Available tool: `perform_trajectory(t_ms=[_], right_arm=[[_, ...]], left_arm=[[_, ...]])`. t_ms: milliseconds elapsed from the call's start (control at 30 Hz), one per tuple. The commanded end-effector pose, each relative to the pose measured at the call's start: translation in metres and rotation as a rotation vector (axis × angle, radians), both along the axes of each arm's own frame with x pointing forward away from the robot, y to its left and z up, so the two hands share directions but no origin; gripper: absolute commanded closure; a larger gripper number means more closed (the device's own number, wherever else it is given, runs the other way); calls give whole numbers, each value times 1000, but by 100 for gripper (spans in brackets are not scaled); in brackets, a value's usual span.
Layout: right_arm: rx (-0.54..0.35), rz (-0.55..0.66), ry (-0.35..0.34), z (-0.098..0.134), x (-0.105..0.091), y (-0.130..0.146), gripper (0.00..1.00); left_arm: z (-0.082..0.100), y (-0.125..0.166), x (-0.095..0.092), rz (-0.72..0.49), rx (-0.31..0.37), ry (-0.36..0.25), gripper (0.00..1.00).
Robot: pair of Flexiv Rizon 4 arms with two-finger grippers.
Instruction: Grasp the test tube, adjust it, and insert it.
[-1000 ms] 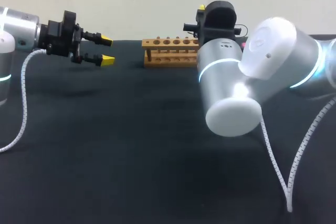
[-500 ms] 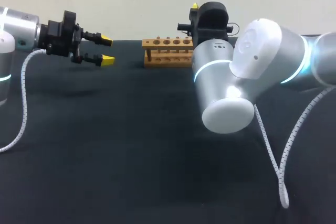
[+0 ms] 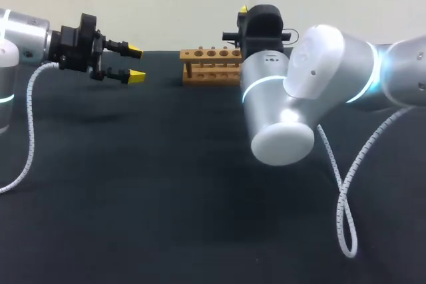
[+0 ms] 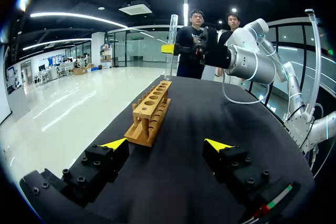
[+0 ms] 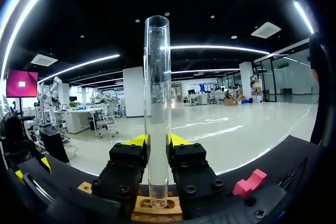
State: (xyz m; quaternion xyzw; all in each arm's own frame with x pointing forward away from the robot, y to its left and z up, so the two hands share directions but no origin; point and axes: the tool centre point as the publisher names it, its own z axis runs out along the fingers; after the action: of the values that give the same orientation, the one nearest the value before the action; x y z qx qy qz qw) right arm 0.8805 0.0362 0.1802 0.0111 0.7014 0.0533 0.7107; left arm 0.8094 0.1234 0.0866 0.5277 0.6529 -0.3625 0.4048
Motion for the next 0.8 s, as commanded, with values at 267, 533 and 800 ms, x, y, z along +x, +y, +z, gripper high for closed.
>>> perform_trajectory(t_ms=[267,533,800], right_arm=[[2,85,-5,-19,13,-9,100],[4,88,1,-26,18,-13,100],[3,90,17,-35,19,-14,100]], left_arm=[[-1,0,0,0,-2,-3,0],[-1,0,0,0,-2,-3,0],[-1,0,0,0,-2,-3,0]])
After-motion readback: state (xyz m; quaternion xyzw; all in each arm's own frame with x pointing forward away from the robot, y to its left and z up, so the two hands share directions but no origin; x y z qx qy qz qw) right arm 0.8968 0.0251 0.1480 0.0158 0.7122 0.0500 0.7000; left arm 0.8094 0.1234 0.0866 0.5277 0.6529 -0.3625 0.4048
